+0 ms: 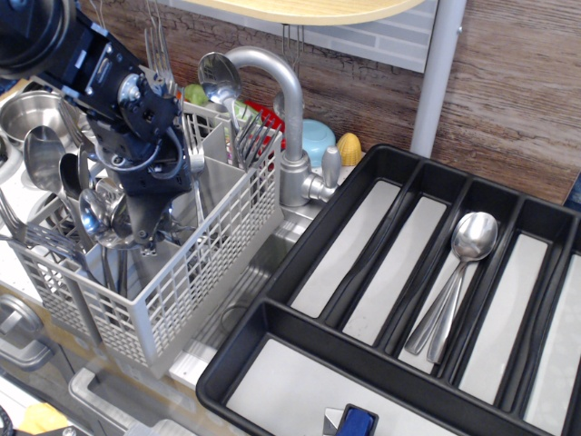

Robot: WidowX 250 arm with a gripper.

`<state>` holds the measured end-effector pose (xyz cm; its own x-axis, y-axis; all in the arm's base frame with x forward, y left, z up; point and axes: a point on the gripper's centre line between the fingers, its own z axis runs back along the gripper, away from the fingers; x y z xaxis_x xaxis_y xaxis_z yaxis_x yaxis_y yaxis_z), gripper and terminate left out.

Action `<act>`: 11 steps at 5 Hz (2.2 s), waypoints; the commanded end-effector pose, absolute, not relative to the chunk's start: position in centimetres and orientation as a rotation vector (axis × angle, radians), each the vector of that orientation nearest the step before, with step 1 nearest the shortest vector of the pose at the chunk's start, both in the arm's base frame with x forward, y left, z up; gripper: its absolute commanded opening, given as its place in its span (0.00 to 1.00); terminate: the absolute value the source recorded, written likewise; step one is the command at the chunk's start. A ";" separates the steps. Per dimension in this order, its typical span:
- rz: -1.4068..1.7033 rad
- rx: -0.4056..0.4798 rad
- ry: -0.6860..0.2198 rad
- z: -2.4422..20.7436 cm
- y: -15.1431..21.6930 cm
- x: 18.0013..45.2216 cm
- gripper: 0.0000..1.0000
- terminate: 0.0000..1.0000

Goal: Put big spoon from basket to tray

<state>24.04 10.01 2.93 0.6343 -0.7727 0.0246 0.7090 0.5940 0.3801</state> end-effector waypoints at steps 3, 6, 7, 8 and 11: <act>-0.514 0.373 -0.017 13.8 5.9 25.4 0.00 0.00; 0.152 -0.123 0.177 22.2 -2.4 29.3 0.00 0.00; 0.393 -0.360 0.229 23.2 -5.5 30.5 0.00 0.00; 0.635 -0.497 0.232 22.0 -7.1 30.8 0.00 0.00; 0.930 -0.772 0.176 15.2 -7.8 31.9 0.00 0.00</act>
